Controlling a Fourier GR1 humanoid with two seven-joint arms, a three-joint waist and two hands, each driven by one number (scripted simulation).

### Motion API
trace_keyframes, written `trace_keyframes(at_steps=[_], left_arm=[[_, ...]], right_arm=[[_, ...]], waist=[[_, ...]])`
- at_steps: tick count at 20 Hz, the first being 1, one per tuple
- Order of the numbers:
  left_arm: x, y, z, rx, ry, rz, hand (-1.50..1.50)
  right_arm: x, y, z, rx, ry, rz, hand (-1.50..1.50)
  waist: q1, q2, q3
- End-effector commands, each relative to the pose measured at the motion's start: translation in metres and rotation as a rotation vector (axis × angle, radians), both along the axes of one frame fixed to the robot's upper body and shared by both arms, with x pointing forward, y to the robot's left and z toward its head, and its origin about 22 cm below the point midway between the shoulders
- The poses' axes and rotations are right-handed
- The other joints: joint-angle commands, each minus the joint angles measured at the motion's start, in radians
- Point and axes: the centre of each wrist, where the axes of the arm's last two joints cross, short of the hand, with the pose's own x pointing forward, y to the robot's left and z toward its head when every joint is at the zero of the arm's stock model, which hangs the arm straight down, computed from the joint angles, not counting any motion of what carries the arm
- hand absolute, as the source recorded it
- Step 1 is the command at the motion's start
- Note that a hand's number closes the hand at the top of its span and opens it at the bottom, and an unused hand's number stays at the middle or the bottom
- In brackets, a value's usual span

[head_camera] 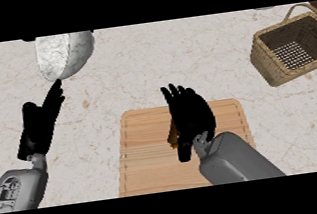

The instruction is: Pick the sweet potato from the cutting board and place it in the basket

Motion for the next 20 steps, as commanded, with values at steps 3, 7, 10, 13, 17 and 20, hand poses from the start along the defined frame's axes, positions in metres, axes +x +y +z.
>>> trace_keyframes(at_steps=[3,7,10,13,17,20], left_arm=[[0.005,-0.002,0.004,-0.018,-0.019,0.003,0.00],[0.009,0.008,0.006,0.025,-0.002,0.002,0.00],[0.014,0.000,-0.011,0.002,-0.002,-0.005,0.00],[-0.002,-0.005,0.007,0.008,-0.004,0.001,0.00],[-0.005,0.015,0.012,-0.005,-0.005,-0.030,0.00],[-0.006,0.008,0.010,0.008,-0.004,-0.004,0.00]], right_arm=[[-0.002,-0.002,-0.019,-0.001,0.013,-0.012,-1.50],[0.003,-0.011,-0.017,-0.003,0.057,-0.017,-1.50],[0.005,-0.001,-0.037,0.002,0.029,-0.023,-1.50],[0.000,0.001,-0.030,0.000,0.057,-0.038,-1.50],[0.012,-0.015,-0.050,-0.031,0.061,0.032,1.50],[0.004,-0.010,-0.053,-0.112,-0.006,0.087,1.50]], waist=[[0.000,0.000,0.000],[-0.003,0.000,0.000],[-0.001,0.001,0.000],[0.002,0.000,0.000],[0.002,0.000,0.000],[0.003,0.000,0.000]])
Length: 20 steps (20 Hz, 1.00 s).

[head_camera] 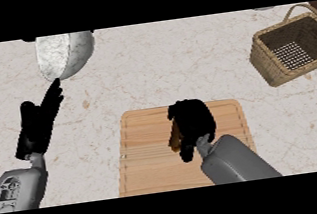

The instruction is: Pick the sweet potato from the cutting board and place it in the basket

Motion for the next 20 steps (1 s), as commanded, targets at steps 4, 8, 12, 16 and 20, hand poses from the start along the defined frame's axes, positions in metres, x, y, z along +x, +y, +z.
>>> trace_keyframes(at_steps=[4,8,12,16,20], left_arm=[[-0.007,-0.002,0.004,0.001,-0.001,-0.003,0.00],[-0.005,0.007,-0.006,-0.010,0.011,0.007,0.00],[0.002,0.010,0.003,-0.006,0.001,0.001,0.00],[-0.002,-0.003,-0.013,0.003,0.003,0.011,0.00],[-0.008,0.012,-0.013,0.007,0.011,0.007,0.00]], right_arm=[[0.014,0.001,0.000,-0.082,-0.073,0.100,1.50],[0.002,-0.007,-0.023,-0.153,-0.117,0.139,1.50],[0.026,-0.016,0.038,-0.163,-0.142,0.138,1.50],[0.041,0.002,0.094,-0.179,-0.191,0.167,1.50],[0.037,-0.023,0.125,-0.016,-0.290,0.153,1.50]], waist=[[0.003,0.002,0.001],[0.001,0.003,0.001],[-0.003,0.002,0.000],[-0.001,0.002,0.000],[-0.004,0.000,0.000]])
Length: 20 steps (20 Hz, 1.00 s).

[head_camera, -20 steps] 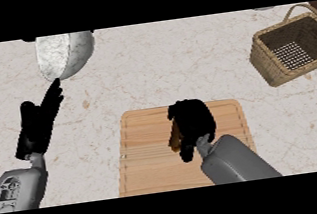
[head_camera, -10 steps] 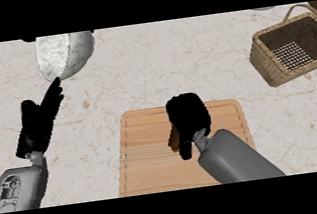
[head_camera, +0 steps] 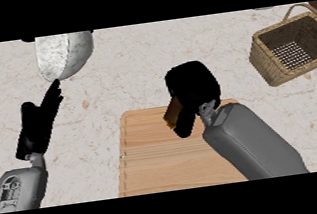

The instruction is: Pick the sweet potato from the cutting board and place it in the basket

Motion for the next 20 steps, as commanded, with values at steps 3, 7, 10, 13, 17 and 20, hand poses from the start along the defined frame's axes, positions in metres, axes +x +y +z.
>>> trace_keyframes(at_steps=[3,7,10,13,17,20], left_arm=[[0.004,0.010,0.005,0.011,-0.015,0.013,0.00],[0.000,0.001,-0.001,0.002,-0.002,0.020,0.00],[-0.004,-0.002,-0.004,-0.006,0.015,0.011,0.00],[0.004,-0.001,-0.001,-0.006,0.014,-0.007,0.00],[-0.010,0.011,-0.008,0.002,0.003,0.009,0.00],[0.009,0.001,0.001,-0.014,-0.002,0.014,0.00]], right_arm=[[-0.008,-0.007,0.051,0.308,-0.014,-0.040,1.50],[-0.023,-0.013,0.099,0.521,-0.097,-0.035,1.50],[-0.039,-0.032,0.135,0.725,-0.153,-0.067,1.50],[-0.051,-0.025,0.185,0.806,-0.212,-0.082,1.50],[-0.061,-0.041,0.243,0.793,-0.297,-0.134,1.50],[-0.051,-0.038,0.277,0.841,-0.310,-0.170,1.50]], waist=[[-0.003,-0.001,0.000],[0.001,-0.005,0.000],[-0.005,-0.011,0.001],[-0.001,-0.008,-0.001],[-0.002,-0.009,-0.001],[-0.004,-0.004,-0.001]])
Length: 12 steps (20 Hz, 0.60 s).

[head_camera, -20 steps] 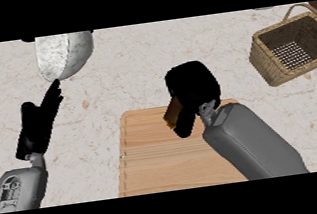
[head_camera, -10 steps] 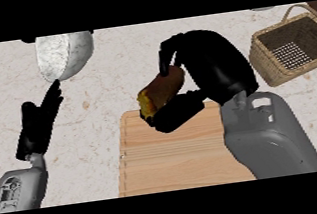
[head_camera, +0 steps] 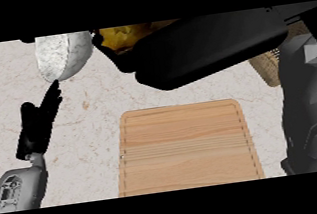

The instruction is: Pick the sweet potato from the cutting board and place it in the basket

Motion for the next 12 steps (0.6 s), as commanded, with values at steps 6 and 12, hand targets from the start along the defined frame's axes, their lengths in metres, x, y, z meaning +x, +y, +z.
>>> trace_keyframes(at_steps=[6,12], left_arm=[[-0.003,0.006,0.003,0.008,-0.012,-0.026,0.00],[0.003,-0.005,0.004,0.006,0.005,-0.018,0.00]], right_arm=[[0.012,-0.017,0.094,0.023,0.020,-0.154,1.50],[0.037,-0.044,0.115,-0.211,0.037,-0.323,1.50]], waist=[[0.009,0.005,-0.001],[0.004,0.008,-0.002]])
